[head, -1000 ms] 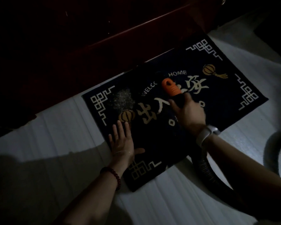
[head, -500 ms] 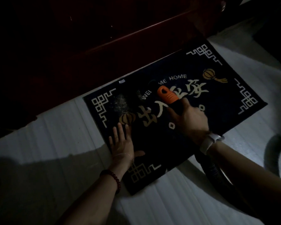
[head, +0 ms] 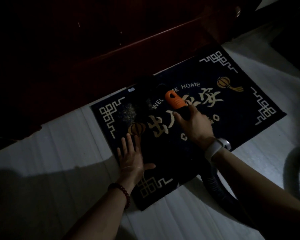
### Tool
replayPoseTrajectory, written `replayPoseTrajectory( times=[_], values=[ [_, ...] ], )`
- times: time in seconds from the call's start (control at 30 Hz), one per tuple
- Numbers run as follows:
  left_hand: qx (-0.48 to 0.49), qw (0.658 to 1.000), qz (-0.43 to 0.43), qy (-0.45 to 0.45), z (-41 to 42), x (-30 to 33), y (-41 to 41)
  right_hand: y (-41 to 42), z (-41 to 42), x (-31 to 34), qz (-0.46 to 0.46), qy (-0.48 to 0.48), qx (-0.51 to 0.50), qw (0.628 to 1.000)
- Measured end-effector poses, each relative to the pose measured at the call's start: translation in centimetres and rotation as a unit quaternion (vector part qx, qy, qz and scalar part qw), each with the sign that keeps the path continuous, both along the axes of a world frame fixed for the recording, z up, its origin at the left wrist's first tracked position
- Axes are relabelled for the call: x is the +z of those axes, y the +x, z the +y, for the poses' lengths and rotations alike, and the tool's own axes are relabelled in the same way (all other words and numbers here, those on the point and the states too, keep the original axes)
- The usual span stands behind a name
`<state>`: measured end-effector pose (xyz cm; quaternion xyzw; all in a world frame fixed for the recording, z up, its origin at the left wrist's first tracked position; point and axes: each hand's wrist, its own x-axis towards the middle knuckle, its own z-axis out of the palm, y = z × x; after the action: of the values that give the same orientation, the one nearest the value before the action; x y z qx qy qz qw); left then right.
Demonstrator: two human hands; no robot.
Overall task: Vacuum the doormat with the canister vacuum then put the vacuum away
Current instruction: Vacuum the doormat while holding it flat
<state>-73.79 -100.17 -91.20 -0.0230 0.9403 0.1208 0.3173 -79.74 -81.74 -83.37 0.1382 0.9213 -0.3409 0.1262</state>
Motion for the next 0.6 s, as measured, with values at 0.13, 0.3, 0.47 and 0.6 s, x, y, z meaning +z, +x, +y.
replayPoseTrajectory(
  times=[0.13, 0.3, 0.47, 0.6],
  values=[
    [-0.005, 1.000, 0.007, 0.001, -0.1, -0.1, 0.1, 0.1, -2.2, -0.7, 0.002, -0.016, -0.020, 1.000],
    [0.001, 1.000, 0.014, 0.009, 0.0, -0.2, 0.2, 0.0, -2.4, -0.5, -0.011, -0.032, -0.025, 0.999],
    [0.003, 1.000, 0.013, 0.001, 0.1, -0.2, 0.2, 0.0, -3.0, -0.8, -0.031, -0.078, -0.017, 0.996],
    [0.004, 1.000, 0.011, -0.006, 0.2, 0.0, 0.2, 0.0, -3.0, -0.7, -0.042, -0.124, -0.003, 0.991]
  ],
)
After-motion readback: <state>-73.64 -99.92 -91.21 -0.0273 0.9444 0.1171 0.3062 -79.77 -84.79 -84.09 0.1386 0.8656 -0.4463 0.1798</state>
